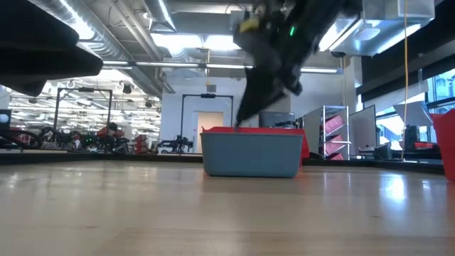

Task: Sort batteries
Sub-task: Put the black battery into the blue bin

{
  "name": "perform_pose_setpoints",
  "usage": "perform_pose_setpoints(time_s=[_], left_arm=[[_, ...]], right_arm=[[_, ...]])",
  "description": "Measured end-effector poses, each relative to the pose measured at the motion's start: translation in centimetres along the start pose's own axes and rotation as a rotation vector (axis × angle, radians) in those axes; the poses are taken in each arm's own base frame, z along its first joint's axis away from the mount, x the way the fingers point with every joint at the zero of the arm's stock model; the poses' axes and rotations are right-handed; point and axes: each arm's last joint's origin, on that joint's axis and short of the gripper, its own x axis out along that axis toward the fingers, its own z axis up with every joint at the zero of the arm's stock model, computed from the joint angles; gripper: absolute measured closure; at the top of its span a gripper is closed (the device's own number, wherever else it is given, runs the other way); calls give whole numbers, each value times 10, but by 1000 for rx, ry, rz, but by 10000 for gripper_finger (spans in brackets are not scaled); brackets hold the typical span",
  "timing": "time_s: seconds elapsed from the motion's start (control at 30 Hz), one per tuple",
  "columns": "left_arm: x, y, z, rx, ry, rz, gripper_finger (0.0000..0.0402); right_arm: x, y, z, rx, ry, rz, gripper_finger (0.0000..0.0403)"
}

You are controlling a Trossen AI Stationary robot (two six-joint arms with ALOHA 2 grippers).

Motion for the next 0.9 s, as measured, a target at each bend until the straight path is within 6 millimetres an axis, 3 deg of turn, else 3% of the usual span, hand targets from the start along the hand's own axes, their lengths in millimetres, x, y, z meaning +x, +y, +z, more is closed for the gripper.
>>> perform_pose_setpoints(time_s=[0.13, 0.33, 0.63, 0.73, 0.9], left_arm=[[0, 0, -1, -6, 6, 0, 253], [0, 0, -1, -13, 14, -7, 253], [0, 1, -3, -44, 34, -14, 253], [2, 3, -4, -83, 39, 5, 253], [16, 22, 2, -210, 53, 128, 256]], right_arm=[[21, -20, 5, 42, 84, 20, 362], [36, -41, 9, 87, 154, 29, 357], [34, -45, 2, 1, 245, 23, 272], [17, -49, 3, -28, 245, -30, 252], [-44, -36, 10, -93, 47, -139, 251]])
